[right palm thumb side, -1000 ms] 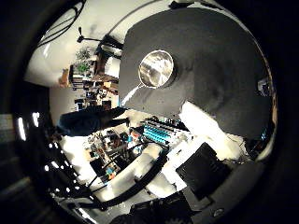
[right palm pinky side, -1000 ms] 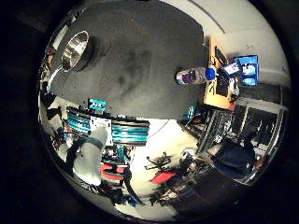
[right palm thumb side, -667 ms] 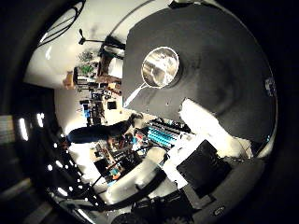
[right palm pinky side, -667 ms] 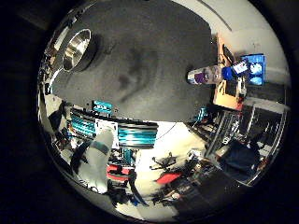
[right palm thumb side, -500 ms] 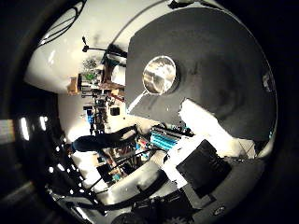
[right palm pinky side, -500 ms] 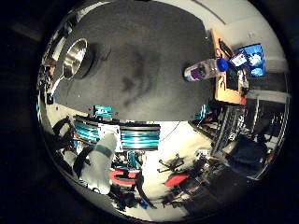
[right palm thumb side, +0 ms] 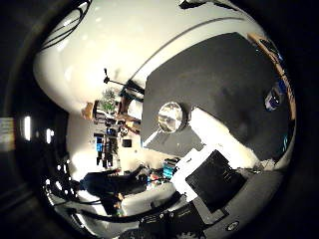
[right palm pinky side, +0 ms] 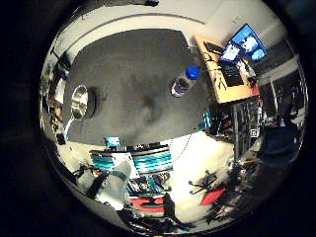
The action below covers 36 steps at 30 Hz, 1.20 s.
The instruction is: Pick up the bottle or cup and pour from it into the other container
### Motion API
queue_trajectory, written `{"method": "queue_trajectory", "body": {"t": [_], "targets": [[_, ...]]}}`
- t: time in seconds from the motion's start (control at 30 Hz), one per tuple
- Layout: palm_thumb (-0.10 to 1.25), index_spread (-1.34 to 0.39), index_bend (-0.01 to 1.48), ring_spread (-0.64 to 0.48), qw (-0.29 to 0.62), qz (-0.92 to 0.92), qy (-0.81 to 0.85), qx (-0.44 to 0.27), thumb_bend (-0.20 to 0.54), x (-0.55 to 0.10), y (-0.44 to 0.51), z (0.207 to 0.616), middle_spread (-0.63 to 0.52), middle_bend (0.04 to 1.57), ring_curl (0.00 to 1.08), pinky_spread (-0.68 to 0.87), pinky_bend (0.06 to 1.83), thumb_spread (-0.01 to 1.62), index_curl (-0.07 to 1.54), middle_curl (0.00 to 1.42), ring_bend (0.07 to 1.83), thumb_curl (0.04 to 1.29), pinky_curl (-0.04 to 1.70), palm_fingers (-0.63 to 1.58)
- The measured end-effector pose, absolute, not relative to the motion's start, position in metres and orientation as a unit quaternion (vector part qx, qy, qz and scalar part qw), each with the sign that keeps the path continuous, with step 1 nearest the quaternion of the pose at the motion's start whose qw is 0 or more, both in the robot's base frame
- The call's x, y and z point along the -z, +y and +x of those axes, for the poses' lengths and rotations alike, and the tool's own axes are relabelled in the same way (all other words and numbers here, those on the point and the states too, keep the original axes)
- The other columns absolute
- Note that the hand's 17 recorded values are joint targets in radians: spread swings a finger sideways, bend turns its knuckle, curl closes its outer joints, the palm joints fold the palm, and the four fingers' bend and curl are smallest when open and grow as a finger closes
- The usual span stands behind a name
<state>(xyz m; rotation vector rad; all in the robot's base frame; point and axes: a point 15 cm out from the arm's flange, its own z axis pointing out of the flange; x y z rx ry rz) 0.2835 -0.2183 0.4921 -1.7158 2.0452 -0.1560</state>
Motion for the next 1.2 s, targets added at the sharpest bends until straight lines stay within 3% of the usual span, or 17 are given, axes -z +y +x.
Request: {"method": "queue_trajectory", "body": {"t": [0.3,0.6,0.97,1.2], "targets": [[0.77,-0.35,0.16,0.18,0.32,-0.551,0.768,0.065,-0.026,-0.489,-0.299,0.277,0.0,0.24,0.24,0.46,0.67,1.03,0.29,0.36,0.33,0.43,0.0,0.29],[0.61,-0.3,0.16,0.21,0.376,-0.515,0.768,0.05,-0.029,-0.459,-0.376,0.263,0.04,0.24,0.24,0.46,0.73,1.04,0.28,0.35,0.37,0.4,0.0,0.22],[0.58,-0.27,0.16,0.21,0.468,-0.496,0.727,0.071,-0.026,-0.429,-0.422,0.266,0.05,0.27,0.24,0.47,0.74,1.06,0.28,0.35,0.38,0.37,0.0,0.2],[0.56,-0.27,0.16,0.21,0.497,-0.48,0.722,0.046,-0.025,-0.388,-0.437,0.271,0.05,0.27,0.24,0.46,0.74,1.07,0.28,0.35,0.39,0.36,0.0,0.2]]}}
